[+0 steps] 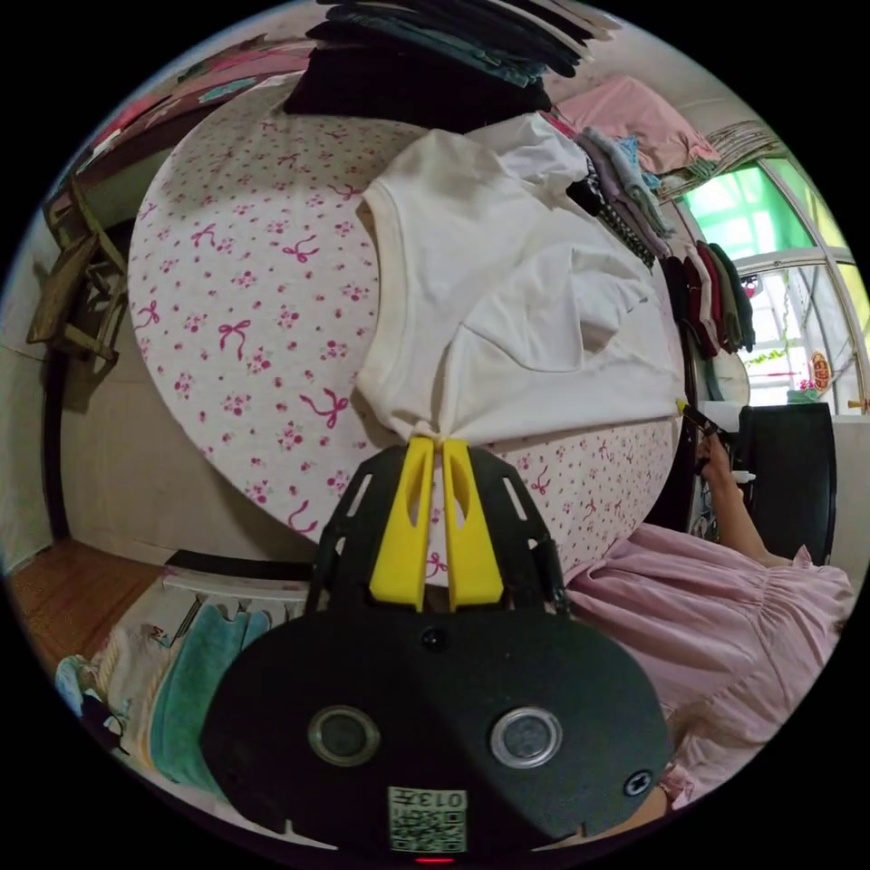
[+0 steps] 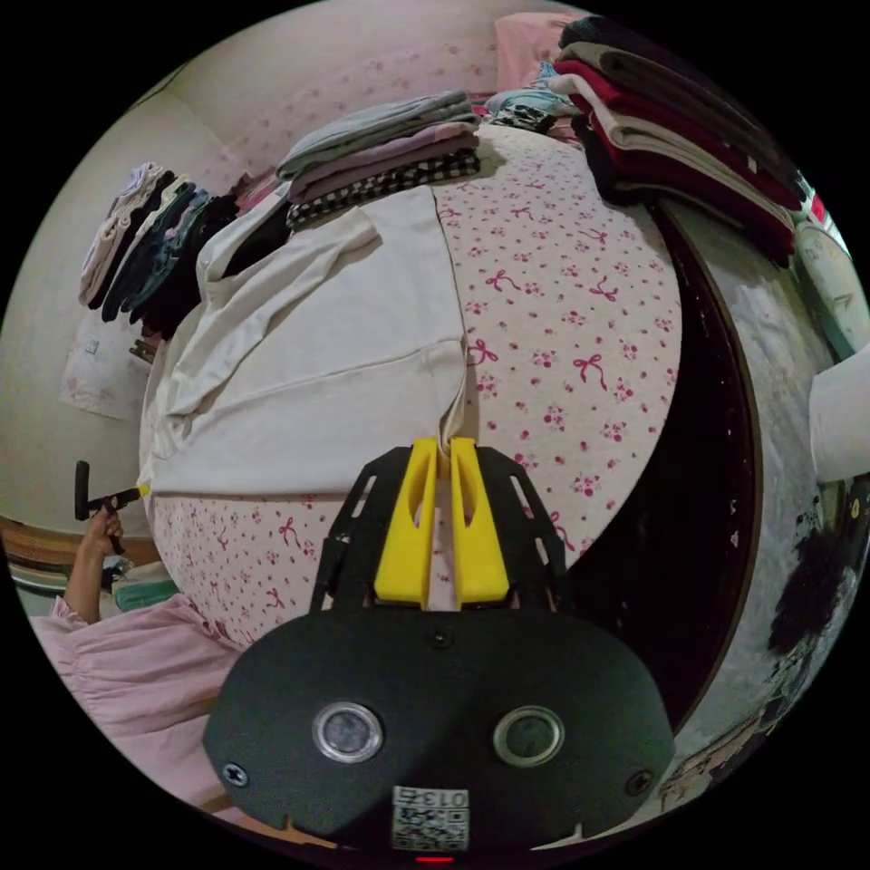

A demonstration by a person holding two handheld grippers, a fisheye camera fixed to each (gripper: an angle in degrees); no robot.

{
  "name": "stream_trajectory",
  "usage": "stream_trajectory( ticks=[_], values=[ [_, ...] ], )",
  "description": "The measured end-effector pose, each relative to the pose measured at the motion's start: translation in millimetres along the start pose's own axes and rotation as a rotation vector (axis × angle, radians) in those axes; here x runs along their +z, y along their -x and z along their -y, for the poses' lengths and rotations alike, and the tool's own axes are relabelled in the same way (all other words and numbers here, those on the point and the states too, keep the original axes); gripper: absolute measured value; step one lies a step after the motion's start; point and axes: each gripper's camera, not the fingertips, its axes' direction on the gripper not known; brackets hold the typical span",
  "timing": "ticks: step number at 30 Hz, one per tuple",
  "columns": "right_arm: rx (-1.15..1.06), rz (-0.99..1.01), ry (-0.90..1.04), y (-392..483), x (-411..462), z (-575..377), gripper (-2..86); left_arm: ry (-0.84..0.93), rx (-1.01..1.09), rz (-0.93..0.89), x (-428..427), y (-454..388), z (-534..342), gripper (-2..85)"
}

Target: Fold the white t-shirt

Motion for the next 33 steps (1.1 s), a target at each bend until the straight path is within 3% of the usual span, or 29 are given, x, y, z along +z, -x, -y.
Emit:
stream_trajectory(
  ticks=[5, 9, 12, 18, 21, 25, 33],
  values=[
    [-0.050, -0.022, 0.049, 5.1, 8.6, 1.4, 7.3, -0.007, -0.060, -0.050, 10.4, 10.5, -13.8, 4.1],
    [-0.082, -0.095, -0.049, 1.6, -26.4, -2.4, 8.8, -0.111, -0.118, 0.034, -9.8, 10.3, -36.6, 5.9],
    [-0.244, -0.121, -0.080, 21.3, -36.0, 10.8, 9.2, -0.211, -0.008, 0.171, -23.8, -23.9, -32.4, 7.5],
    [-0.478, -0.241, 0.016, 64.7, 4.7, 57.0, 8.3, -0.157, 0.279, 0.274, 19.9, -121.6, 40.9, 8.9],
    [-0.487, -0.168, 0.142, 62.5, 25.9, 70.2, 5.5, -0.091, 0.342, 0.268, 51.5, -145.7, 71.4, 8.9],
    [-0.520, -0.194, 0.126, 70.6, 10.6, 68.2, 3.0, 0.010, 0.409, 0.370, 86.8, -166.3, 91.9, 2.9],
    [-0.480, -0.244, -0.032, 64.4, -17.6, 67.9, 4.2, -0.119, 0.369, 0.423, 70.4, -167.5, 81.2, 1.1]
  ],
)
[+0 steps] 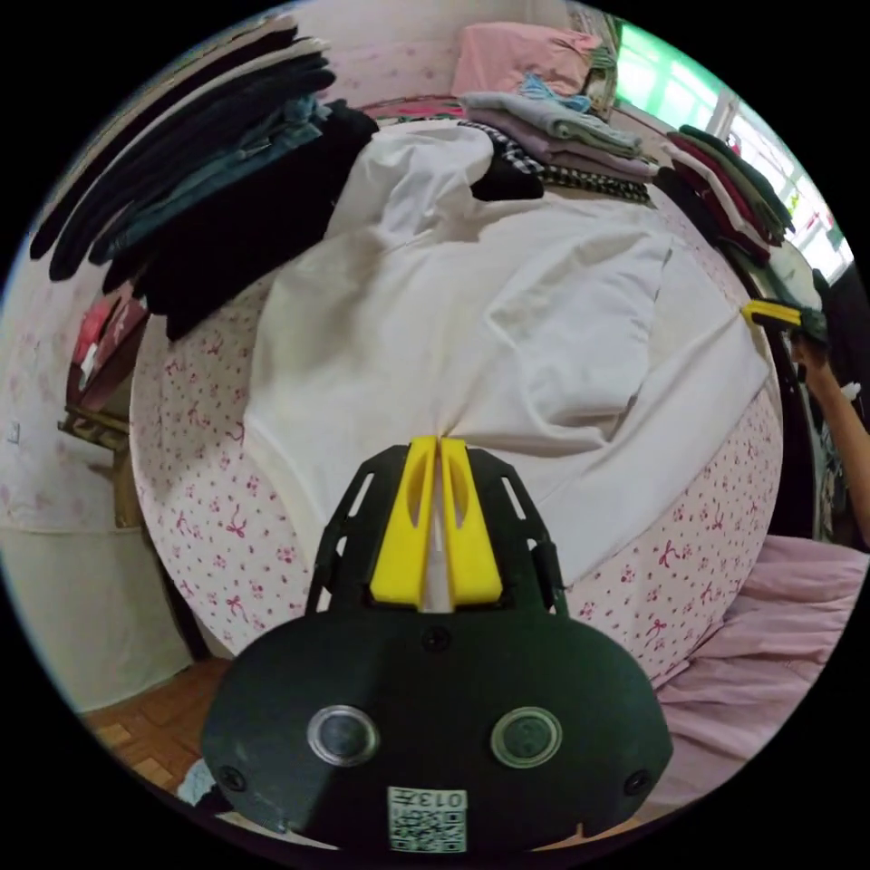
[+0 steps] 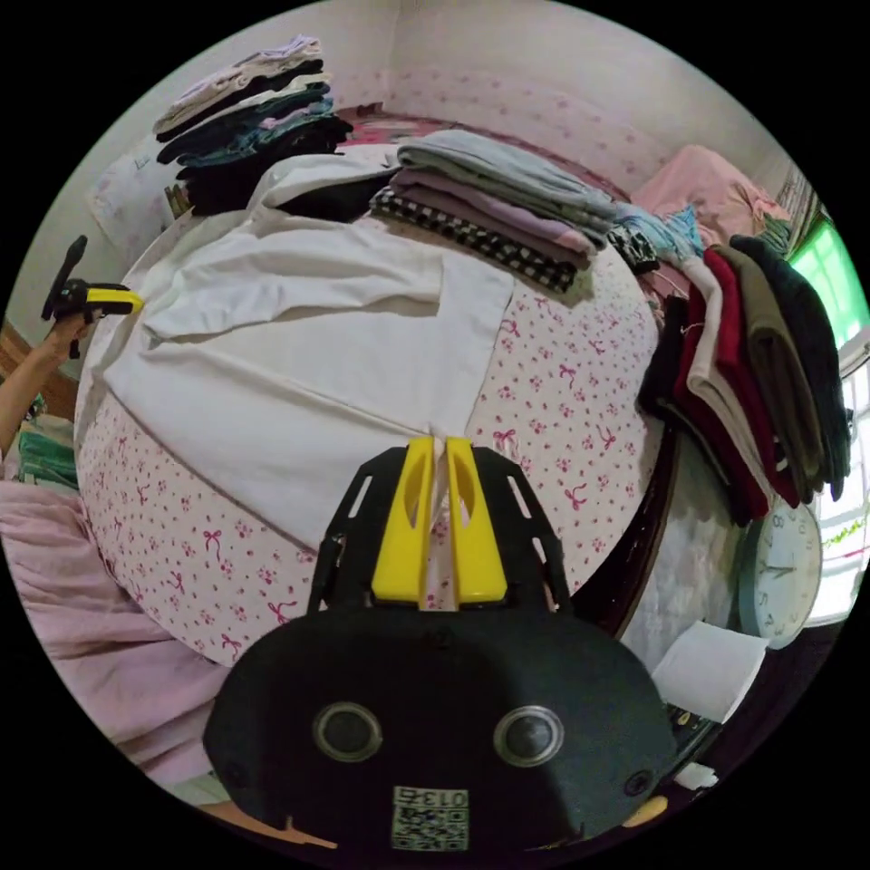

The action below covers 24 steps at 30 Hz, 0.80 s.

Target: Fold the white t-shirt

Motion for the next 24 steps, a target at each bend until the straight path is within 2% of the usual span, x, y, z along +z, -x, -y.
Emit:
stream_trajectory(
  ticks=[3, 8, 12, 14, 17, 20, 24],
  values=[
    [0.057, 0.012, 0.081, -12.1, 32.5, -7.6, 6.4, 0.041, -0.068, -0.082, 17.3, 13.5, -2.8, 3.1],
    [0.301, 0.039, -0.039, -62.9, -10.0, -53.8, 8.7, -0.033, -0.206, -0.027, -15.9, 46.1, -44.2, 7.1],
    [0.450, 0.277, -0.110, -96.0, -31.7, -119.2, 10.8, -0.031, -0.381, -0.098, -29.2, 85.4, -105.1, 11.1],
    [0.494, 0.337, -0.106, -98.2, -28.7, -144.2, 11.3, -0.035, -0.524, -0.214, -28.4, 112.2, -150.6, 12.6],
    [0.560, 0.405, -0.076, -99.4, -14.2, -178.1, 11.8, -0.048, -0.650, -0.294, -20.0, 132.2, -192.4, 13.7],
    [0.622, 0.476, -0.116, -104.0, -9.1, -200.3, 11.4, -0.042, -0.651, -0.412, -3.9, 137.3, -198.4, 13.8],
    [0.590, 0.550, -0.093, -104.6, -4.0, -199.4, 10.8, -0.026, -0.657, -0.422, 7.4, 140.9, -188.6, 12.4]
  ],
)
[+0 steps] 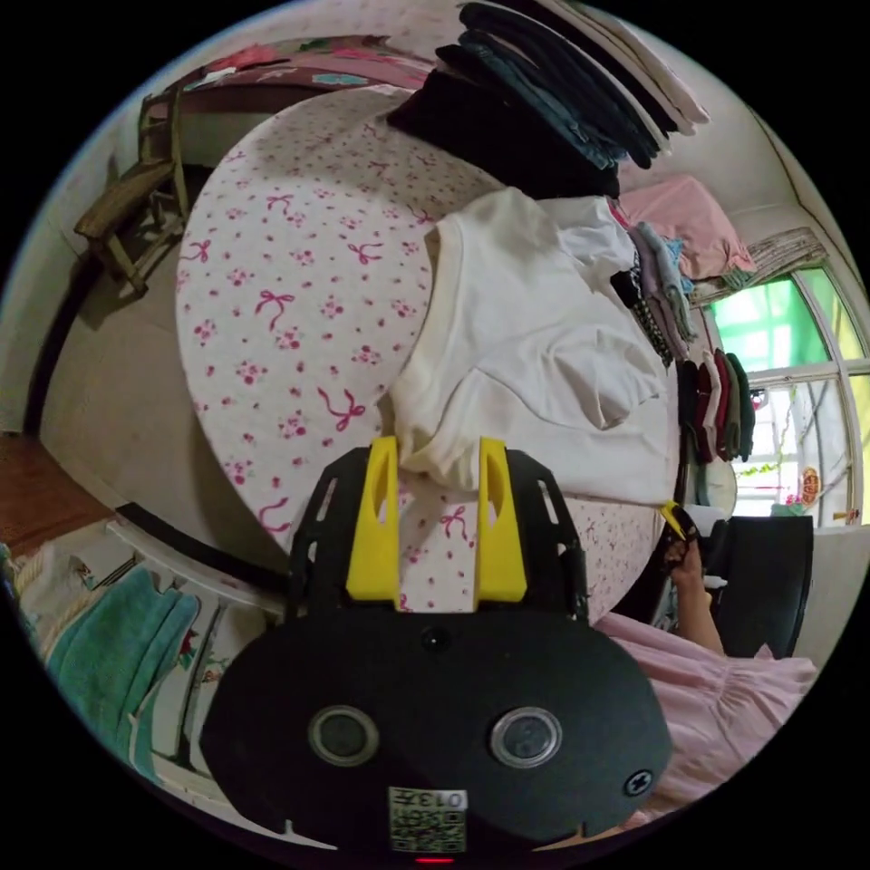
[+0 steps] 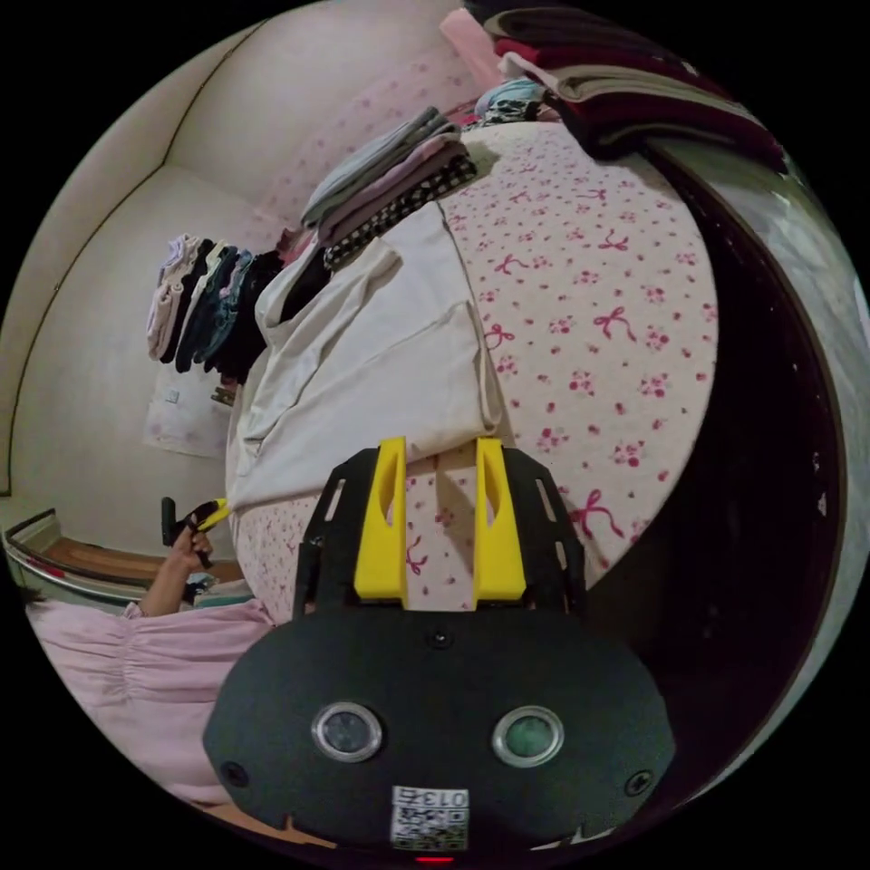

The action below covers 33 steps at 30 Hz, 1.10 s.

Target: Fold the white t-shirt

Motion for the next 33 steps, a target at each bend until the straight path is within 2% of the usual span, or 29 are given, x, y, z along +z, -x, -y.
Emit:
stream_trajectory(
  ticks=[3, 6, 8, 13, 17, 21, 28, 33],
  values=[
    [0.015, 0.034, -0.002, -5.5, -4.0, 5.3, 10.6, 0.005, -0.010, -0.081, -2.4, 5.1, 8.7, 11.5],
    [0.033, 0.033, -0.032, -13.6, -12.9, 6.4, 10.7, 0.003, -0.011, -0.051, -4.1, 9.2, 12.5, 13.4],
    [0.048, 0.039, -0.035, -20.6, -14.7, 6.1, 10.8, -0.002, -0.051, -0.117, -1.3, 18.2, 15.0, 13.7],
    [0.139, 0.082, -0.118, -42.5, -32.1, 1.2, 10.5, 0.017, -0.025, -0.103, -5.2, 20.1, 21.9, 11.7],
    [0.173, 0.120, -0.118, -55.7, -29.8, 10.6, 7.2, 0.001, -0.062, -0.185, -2.2, 30.5, 25.1, 8.4],
    [0.176, 0.053, -0.105, -49.3, -23.4, 24.6, 3.6, 0.055, -0.010, -0.153, 2.7, 27.0, 34.2, 5.0],
    [0.052, -0.103, -0.034, -17.2, -37.0, 41.8, 2.4, 0.038, 0.070, -0.184, -28.1, 16.5, 43.7, 2.9],
    [0.032, -0.109, -0.059, -2.2, -54.0, 39.6, 2.3, 0.035, 0.149, -0.174, -54.0, -3.2, 38.9, 2.7]
  ],
)
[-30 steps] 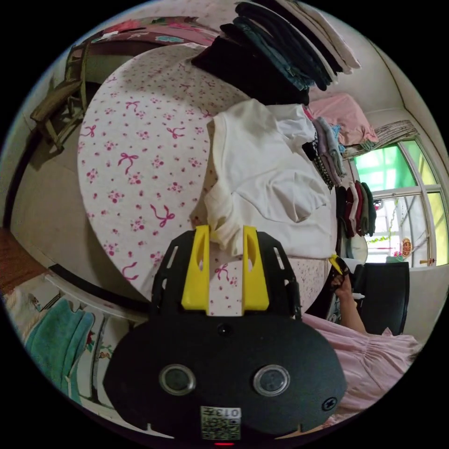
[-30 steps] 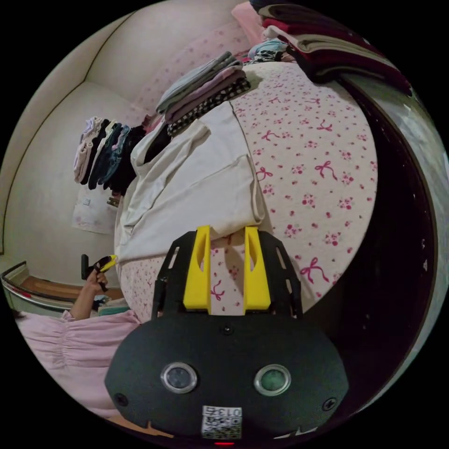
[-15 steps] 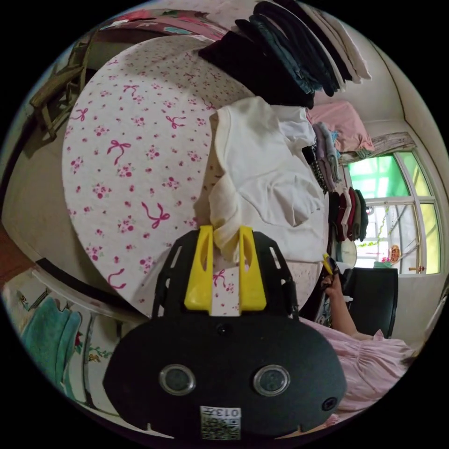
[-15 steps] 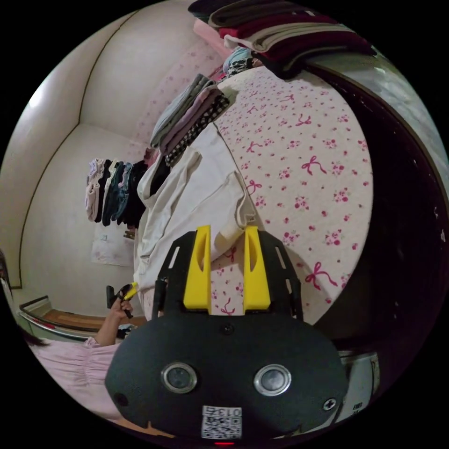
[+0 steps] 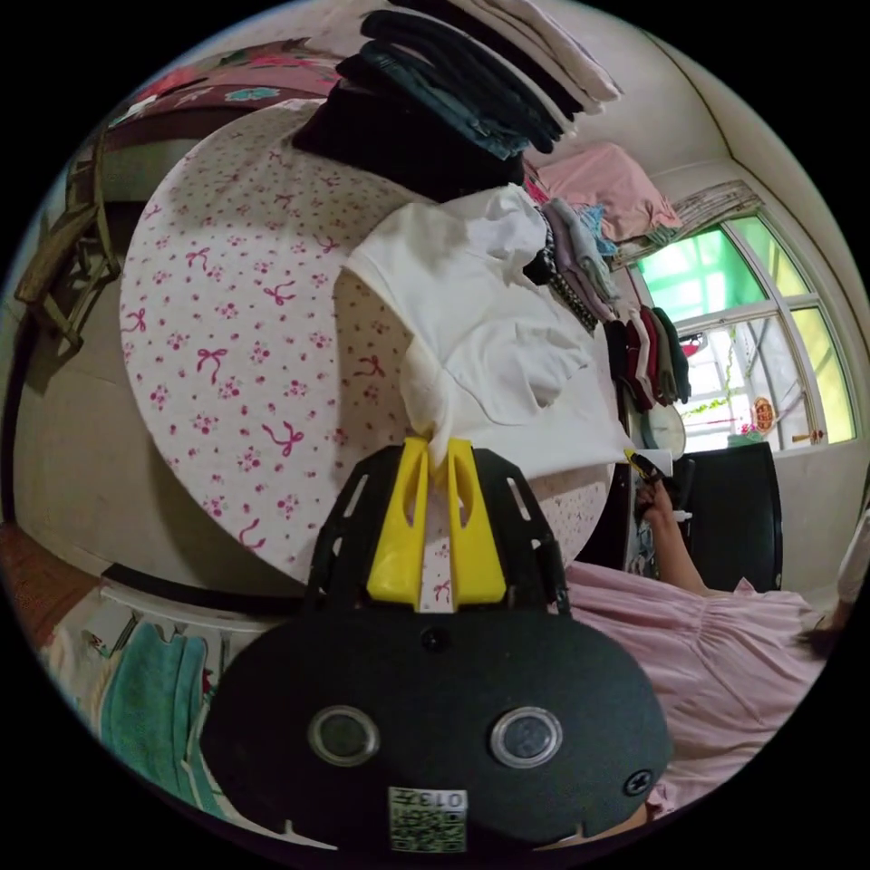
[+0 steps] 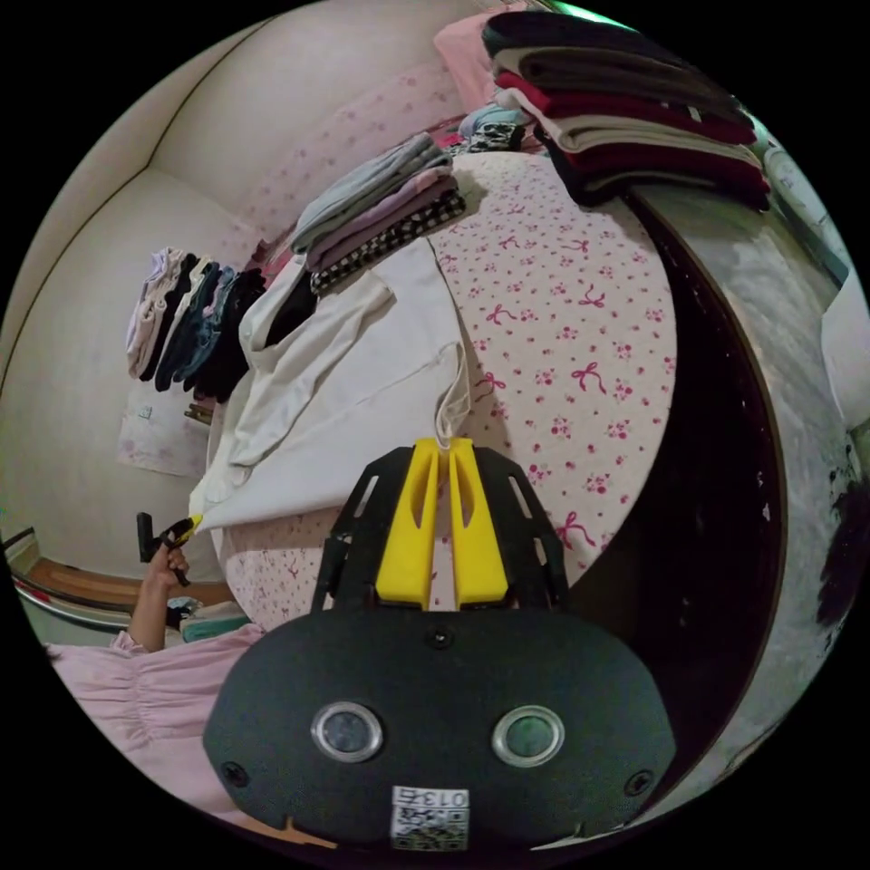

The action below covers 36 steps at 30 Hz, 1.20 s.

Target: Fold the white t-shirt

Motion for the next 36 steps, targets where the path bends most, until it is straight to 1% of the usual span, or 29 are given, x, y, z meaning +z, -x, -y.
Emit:
stream_trajectory(
  ticks=[6, 11, 14, 16, 17, 19, 21, 23, 24, 26, 27, 29, 32, 33, 36],
  values=[
    [-0.026, 0.005, 0.017, 8.0, -11.4, -31.0, 2.5, 0.040, 0.039, 0.025, -12.9, -13.1, -33.3, 2.6],
    [0.029, -0.022, 0.088, -0.1, 24.0, -68.0, 3.0, 0.101, -0.038, 0.048, 21.5, 6.1, -61.3, 3.1],
    [0.057, 0.008, 0.058, -2.7, 37.0, -74.8, 3.8, 0.079, -0.072, 0.026, 33.3, 12.0, -65.3, 3.9],
    [0.041, 0.016, 0.086, -0.3, 46.2, -68.8, 4.9, 0.082, -0.069, 0.033, 33.8, 11.0, -65.2, 4.2],
    [0.027, -0.001, 0.117, 1.1, 49.5, -64.1, 5.9, 0.082, -0.063, 0.054, 28.6, 8.4, -66.0, 4.3],
    [0.025, -0.105, 0.101, 2.4, 36.8, -59.3, 6.0, 0.040, -0.069, 0.078, 13.4, 5.1, -70.7, 4.0],
    [-0.009, -0.203, 0.051, 11.7, 22.9, -55.7, 5.1, -0.022, -0.084, 0.192, -5.1, -3.7, -76.5, 3.2],
    [-0.101, -0.266, 0.020, 34.3, 21.4, -47.8, 3.8, -0.092, 0.029, 0.415, -15.0, -41.9, -75.1, 2.2],
    [-0.169, -0.270, 0.006, 53.0, 29.0, -40.1, 3.1, -0.108, 0.070, 0.439, -13.2, -53.7, -73.1, 2.0],
    [-0.285, -0.256, 0.023, 84.6, 53.9, -26.3, 2.2, -0.112, 0.228, 0.446, 10.9, -100.4, -60.1, 1.4],
    [-0.349, -0.257, 0.044, 104.9, 75.5, -17.5, 1.9, -0.096, 0.266, 0.441, 20.5, -111.5, -56.1, 1.3],
    [-0.412, -0.246, 0.080, 130.2, 108.0, -5.4, 1.5, -0.015, 0.382, 0.439, 63.1, -147.3, -42.6, 0.8],
    [-0.470, -0.225, 0.153, 154.1, 155.8, 10.3, 1.0, 0.074, 0.425, 0.448, 107.9, -161.0, -30.3, 0.2],
    [-0.479, -0.262, 0.187, 158.0, 171.4, 15.0, 0.9, 0.093, 0.417, 0.455, 114.3, -159.7, -28.1, 0.1],
    [-0.457, -0.320, 0.206, 157.0, 181.3, 29.8, 1.1, 0.086, 0.370, 0.428, 111.1, -147.7, -21.7, -0.1]
  ],
)
